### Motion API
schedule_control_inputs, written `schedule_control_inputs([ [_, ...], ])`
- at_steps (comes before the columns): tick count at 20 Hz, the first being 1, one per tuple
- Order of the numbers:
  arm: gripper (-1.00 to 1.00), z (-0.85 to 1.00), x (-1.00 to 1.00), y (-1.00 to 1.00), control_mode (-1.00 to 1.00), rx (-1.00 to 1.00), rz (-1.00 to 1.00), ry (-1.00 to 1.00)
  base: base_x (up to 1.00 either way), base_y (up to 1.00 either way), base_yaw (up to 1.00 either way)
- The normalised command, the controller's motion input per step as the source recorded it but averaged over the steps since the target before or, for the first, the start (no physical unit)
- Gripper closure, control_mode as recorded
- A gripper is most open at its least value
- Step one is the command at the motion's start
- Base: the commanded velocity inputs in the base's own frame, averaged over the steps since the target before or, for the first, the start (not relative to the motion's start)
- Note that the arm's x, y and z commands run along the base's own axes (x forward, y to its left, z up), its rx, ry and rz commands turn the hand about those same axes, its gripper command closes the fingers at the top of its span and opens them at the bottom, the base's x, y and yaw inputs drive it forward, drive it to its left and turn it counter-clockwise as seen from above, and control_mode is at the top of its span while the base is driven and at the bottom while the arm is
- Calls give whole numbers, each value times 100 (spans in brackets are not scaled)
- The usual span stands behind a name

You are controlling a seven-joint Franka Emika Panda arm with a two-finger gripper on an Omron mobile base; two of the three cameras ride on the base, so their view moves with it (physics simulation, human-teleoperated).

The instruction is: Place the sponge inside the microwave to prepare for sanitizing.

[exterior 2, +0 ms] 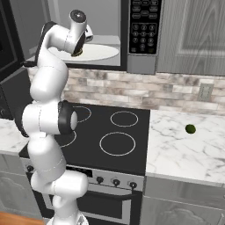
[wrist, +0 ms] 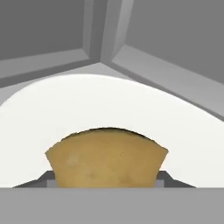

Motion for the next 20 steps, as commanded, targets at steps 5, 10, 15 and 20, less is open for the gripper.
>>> schedule_control_inputs([
  [5, -100, -21, 15, 1, -100, -2, 3, 2, 0, 0, 0],
  [10, -100, -15, 12, 2, -100, -2, 1, 0, 0, 0, 0],
  [15, -100, -5, 8, 0, -100, -2, 1, 0, 0, 0, 0],
  [20, -100, 0, 5, 0, -100, -1, 0, 0, 0, 0, 0],
])
